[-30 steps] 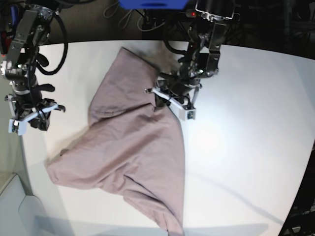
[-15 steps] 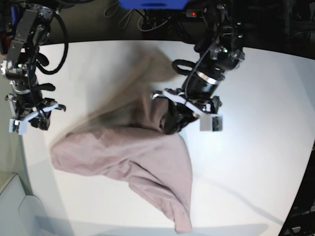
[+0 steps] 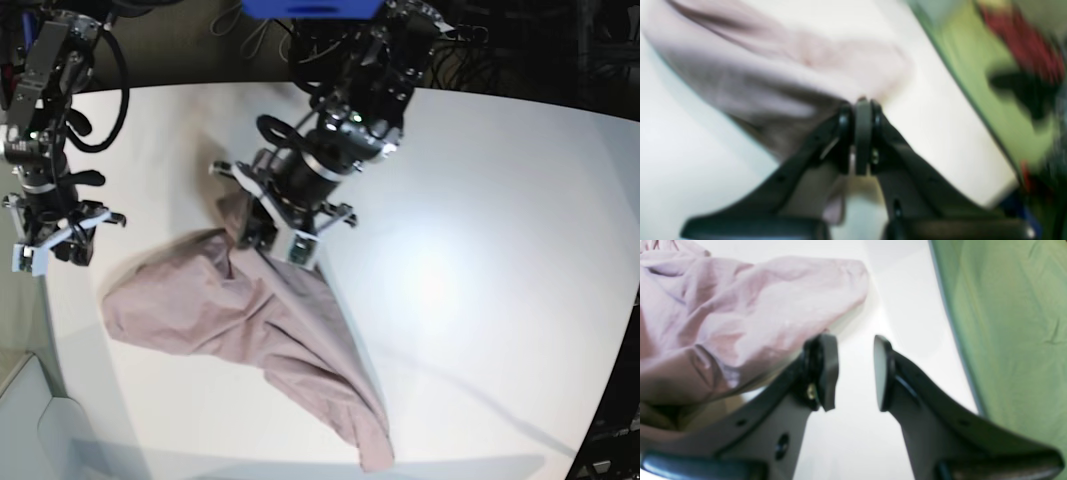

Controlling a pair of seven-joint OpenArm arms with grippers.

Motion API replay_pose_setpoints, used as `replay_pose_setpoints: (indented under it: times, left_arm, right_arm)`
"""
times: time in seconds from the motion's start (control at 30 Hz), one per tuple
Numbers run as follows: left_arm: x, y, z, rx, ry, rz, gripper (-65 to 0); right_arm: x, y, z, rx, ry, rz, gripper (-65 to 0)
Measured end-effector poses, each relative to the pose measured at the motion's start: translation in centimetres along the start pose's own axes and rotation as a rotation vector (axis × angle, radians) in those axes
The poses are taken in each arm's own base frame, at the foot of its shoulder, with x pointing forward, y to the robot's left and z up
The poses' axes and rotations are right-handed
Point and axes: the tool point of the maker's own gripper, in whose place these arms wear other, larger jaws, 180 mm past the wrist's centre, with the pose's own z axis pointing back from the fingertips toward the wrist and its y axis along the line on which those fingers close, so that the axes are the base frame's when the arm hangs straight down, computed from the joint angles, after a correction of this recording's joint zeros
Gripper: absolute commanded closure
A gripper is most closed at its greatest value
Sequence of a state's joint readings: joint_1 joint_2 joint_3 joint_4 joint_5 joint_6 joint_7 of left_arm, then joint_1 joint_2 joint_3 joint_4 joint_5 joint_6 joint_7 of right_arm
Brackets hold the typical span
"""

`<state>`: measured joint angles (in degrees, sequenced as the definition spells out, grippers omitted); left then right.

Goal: Layout the t-shirt on the table in an organized manner, then fold the t-shirt properly
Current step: 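Release the shirt and raise both grippers above it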

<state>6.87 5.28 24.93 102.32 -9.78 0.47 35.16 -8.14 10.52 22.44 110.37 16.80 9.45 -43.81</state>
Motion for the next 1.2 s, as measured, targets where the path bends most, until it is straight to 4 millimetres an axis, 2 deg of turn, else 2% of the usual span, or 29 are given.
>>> replay_pose_setpoints:
  times: [0.07, 0.13, 0.27, 0.33, 0.4, 0.47, 0.63, 0.77, 0.9, 1.0, 1.07, 1.2]
  left_arm:
    - [-2.8, -0.8, -0.6, -0.014, 0.089, -0.031, -1.0]
    - [-5.1, -0.5, -0.4, -0.008, 0.186, -0.052, -1.8]
    - [-6.9, 1.4, 0.7, 0.018, 0.284, -0.077, -9.1]
    - [-7.6, 2.9, 1.9, 0.053, 0.303, -0.099, -10.4]
    - [-8.0, 3.6, 3.3, 0.061, 0.304, -0.118, -10.7]
    - [-7.5, 3.8, 4.4, 0.060, 0.270, -0.124, -10.7]
    - [-3.9, 6.4, 6.5, 0.152, 0.135, -0.082, -10.7]
    - [-2.3, 8.3, 7.5, 0.215, 0.058, -0.054, -10.7]
    - [-2.3, 10.6, 8.6, 0.296, 0.032, 0.001, -10.7]
    - [-2.2, 11.9, 9.3, 0.311, 0.011, 0.108, -10.7]
    - [-1.5, 13.9, 10.1, 0.345, -0.026, 0.182, -10.7]
    - [-0.5, 17.8, 12.5, 0.410, -0.094, 0.298, -10.7]
  right_arm:
    - [0.4, -0.4, 0.0, -0.010, -0.007, 0.015, -19.9]
    - [0.9, -0.4, -0.1, -0.009, -0.024, 0.014, -20.0]
    - [2.1, -0.1, -0.4, -0.003, -0.046, 0.005, -20.0]
    - [2.7, 0.0, -0.5, 0.001, -0.064, 0.003, -20.0]
    - [2.5, 0.1, -0.5, 0.003, -0.059, 0.000, -20.0]
    - [2.2, 1.0, -0.7, 0.016, -0.050, -0.001, -20.0]
    - [2.1, 4.1, -1.1, 0.093, -0.048, 0.015, -20.0]
    - [-0.2, 9.0, -0.9, 0.219, 0.006, 0.051, -20.0]
    - [-2.2, 13.0, -0.2, 0.325, 0.056, 0.097, -19.9]
    - [-3.5, 14.3, 0.3, 0.361, 0.076, 0.116, -19.9]
    - [-4.7, 15.7, 0.8, 0.399, 0.114, 0.134, -19.9]
    - [-4.3, 16.1, 0.9, 0.412, 0.095, 0.130, -19.9]
